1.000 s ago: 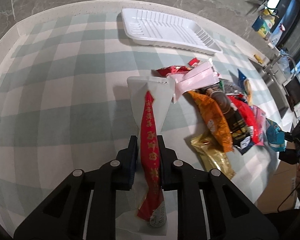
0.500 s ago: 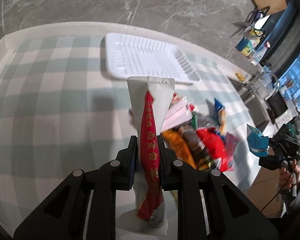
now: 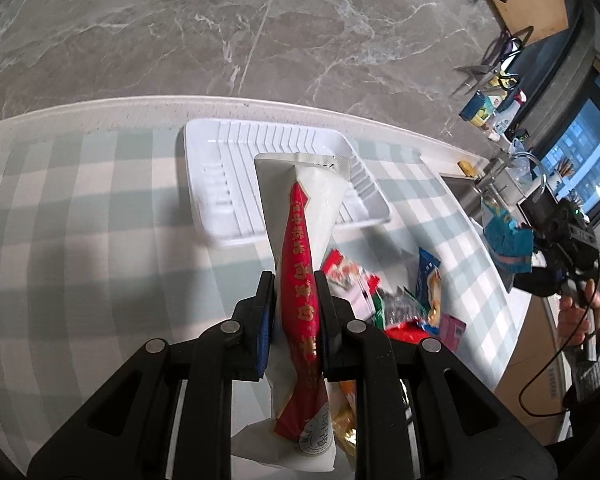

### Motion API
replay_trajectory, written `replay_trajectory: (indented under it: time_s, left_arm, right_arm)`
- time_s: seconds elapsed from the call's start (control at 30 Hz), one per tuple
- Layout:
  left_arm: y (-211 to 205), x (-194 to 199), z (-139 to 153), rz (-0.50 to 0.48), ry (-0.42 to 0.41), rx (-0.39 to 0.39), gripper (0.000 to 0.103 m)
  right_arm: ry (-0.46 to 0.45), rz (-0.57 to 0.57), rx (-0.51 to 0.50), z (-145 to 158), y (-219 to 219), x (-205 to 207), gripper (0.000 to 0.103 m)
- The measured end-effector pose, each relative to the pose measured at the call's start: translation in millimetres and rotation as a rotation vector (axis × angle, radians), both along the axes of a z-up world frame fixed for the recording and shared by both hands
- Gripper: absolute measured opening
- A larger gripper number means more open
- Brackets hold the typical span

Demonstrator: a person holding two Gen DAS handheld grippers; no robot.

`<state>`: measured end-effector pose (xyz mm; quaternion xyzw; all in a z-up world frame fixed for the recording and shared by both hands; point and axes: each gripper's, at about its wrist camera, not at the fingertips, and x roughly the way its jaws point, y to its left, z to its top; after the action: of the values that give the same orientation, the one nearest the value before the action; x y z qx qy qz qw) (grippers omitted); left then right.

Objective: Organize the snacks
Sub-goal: 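Carry the panda chip bag with right tool into the white tray while left tool carries its packet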

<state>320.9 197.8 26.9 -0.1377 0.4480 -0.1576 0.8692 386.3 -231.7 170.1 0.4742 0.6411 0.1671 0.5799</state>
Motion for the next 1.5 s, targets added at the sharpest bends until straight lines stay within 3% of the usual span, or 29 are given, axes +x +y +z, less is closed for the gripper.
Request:
replay_trajectory:
  time_s: [0.27, 0.73, 1.0, 1.13, 1.5]
  left_arm:
    - [7.9, 59.2, -1.2, 0.006, 0.007, 0.006, 0.016]
    - [5.1, 157.7, -38.8, -0.031, 0.032, 0.048, 0.016]
    - [-13.1, 150.3, -48.5, -0.127, 0.002, 0.089, 0.017]
    - [-33.2, 134.9, -51.2, -0.234, 0.003, 0.12, 0.017]
    - [-78.4, 85.1, -73.2, -0.488, 0.047, 0.249, 0.017]
  right_arm:
    - [-0.023, 0.075, -0.034, -10.6, 29.1, 60.0, 0.04]
    - [0.047, 0.2, -0.1, -92.3, 90.0, 111.5, 0.04]
    - [0.037, 0.297, -0.233, -121.2, 106.5, 127.4, 0.044]
    - [-0.003, 0.336, -0.299, -119.3, 108.8, 131.5, 0.052]
    - [-0.093, 0.451, -0.369, -104.9, 122.0, 118.9, 0.055]
